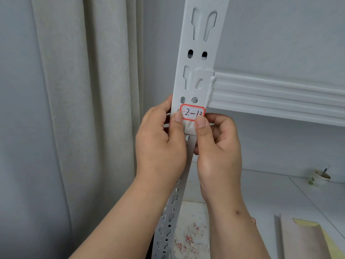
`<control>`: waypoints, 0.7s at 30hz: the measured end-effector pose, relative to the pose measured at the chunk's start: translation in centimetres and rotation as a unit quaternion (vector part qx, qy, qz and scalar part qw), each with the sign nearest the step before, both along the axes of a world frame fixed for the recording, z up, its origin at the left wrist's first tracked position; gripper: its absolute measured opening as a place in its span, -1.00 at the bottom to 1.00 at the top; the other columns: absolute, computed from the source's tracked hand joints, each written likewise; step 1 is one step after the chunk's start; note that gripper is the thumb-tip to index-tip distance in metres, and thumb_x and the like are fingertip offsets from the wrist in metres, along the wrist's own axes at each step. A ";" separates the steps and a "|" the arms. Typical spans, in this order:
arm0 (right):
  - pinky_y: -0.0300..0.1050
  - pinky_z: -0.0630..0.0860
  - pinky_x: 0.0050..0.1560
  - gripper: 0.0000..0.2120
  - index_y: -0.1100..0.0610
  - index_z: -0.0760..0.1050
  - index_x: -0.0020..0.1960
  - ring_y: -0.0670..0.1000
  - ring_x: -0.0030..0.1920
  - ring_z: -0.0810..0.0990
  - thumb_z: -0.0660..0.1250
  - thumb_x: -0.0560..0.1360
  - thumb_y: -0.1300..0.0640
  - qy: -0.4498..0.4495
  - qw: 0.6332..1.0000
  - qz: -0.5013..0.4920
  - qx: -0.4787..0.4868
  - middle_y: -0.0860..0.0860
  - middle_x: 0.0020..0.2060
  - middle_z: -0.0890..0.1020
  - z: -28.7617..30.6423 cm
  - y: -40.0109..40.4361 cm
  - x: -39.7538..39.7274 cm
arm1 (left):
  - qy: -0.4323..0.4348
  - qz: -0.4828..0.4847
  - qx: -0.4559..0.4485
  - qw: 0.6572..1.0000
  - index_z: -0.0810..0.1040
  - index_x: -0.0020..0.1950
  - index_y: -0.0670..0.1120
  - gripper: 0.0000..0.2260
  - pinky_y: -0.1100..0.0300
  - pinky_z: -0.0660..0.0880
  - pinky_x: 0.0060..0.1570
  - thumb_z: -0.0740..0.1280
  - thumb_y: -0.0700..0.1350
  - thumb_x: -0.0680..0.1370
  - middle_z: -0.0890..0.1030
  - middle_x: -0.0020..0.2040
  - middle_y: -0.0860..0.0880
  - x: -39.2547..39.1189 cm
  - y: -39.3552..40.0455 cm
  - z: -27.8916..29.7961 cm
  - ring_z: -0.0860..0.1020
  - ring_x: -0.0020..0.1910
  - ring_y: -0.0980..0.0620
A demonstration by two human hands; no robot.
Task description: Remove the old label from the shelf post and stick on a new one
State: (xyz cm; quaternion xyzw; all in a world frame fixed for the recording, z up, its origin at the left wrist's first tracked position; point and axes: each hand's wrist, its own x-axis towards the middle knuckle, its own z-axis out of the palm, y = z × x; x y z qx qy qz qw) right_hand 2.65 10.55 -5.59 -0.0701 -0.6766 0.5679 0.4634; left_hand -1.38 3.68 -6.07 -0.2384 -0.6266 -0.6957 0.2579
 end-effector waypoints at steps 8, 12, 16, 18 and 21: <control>0.05 0.57 -0.20 -0.85 -0.07 0.46 -0.01 -0.07 -0.36 0.53 0.27 0.49 -0.11 -0.014 0.999 -0.014 0.026 0.01 -0.32 0.57 0.3 -0.1 0.3 | -0.034 -0.024 -0.001 0.999 0.56 0.28 0.16 -0.72 0.49 0.46 -0.04 0.28 -0.15 0.64 0.65 0.16 0.10 0.2 -0.5 0.5 0.62 0.05 0.26; -0.12 0.54 -0.25 -0.91 -0.07 0.45 -0.01 -0.15 -0.40 0.52 0.29 0.55 0.11 -0.038 0.999 0.001 0.023 -0.06 -0.37 0.56 0.1 0.2 0.9 | -0.048 -0.024 -0.016 0.998 0.56 0.32 0.16 -0.66 0.54 0.43 -0.07 0.29 -0.17 0.62 0.66 0.13 0.15 0.6 -1.0 0.7 0.62 0.03 0.27; -0.12 0.53 -0.25 -0.85 -0.08 0.45 -0.06 -0.16 -0.40 0.51 0.28 0.54 0.19 -0.047 0.998 -0.010 0.030 -0.03 -0.36 0.57 -0.3 0.2 2.0 | -0.055 -0.042 -0.041 0.997 0.50 0.25 0.36 -0.54 0.53 0.44 -0.15 0.30 -0.22 0.60 0.67 0.06 0.23 1.4 -1.4 0.8 0.62 -0.10 0.28; -0.13 0.55 -0.23 -0.87 -0.08 0.47 -0.09 -0.16 -0.37 0.53 0.30 0.53 0.16 -0.040 0.998 -0.022 0.034 -0.07 -0.32 0.58 -0.5 0.3 2.5 | -0.046 -0.048 -0.055 0.996 0.43 0.21 0.46 -0.50 0.43 0.50 -0.03 0.31 -0.21 0.59 0.65 0.09 0.30 1.6 -1.5 0.6 0.62 0.02 0.26; -0.22 0.53 -0.27 -0.89 -0.06 0.50 -0.14 -0.17 -0.36 0.54 0.31 0.53 0.13 -0.025 0.999 -0.028 0.034 -0.13 -0.31 0.61 -0.4 0.6 3.5 | -0.041 -0.034 -0.045 0.998 0.46 0.30 0.34 -0.57 0.25 0.54 0.13 0.33 -0.17 0.60 0.63 0.19 0.28 1.8 -1.4 0.3 0.61 0.12 0.20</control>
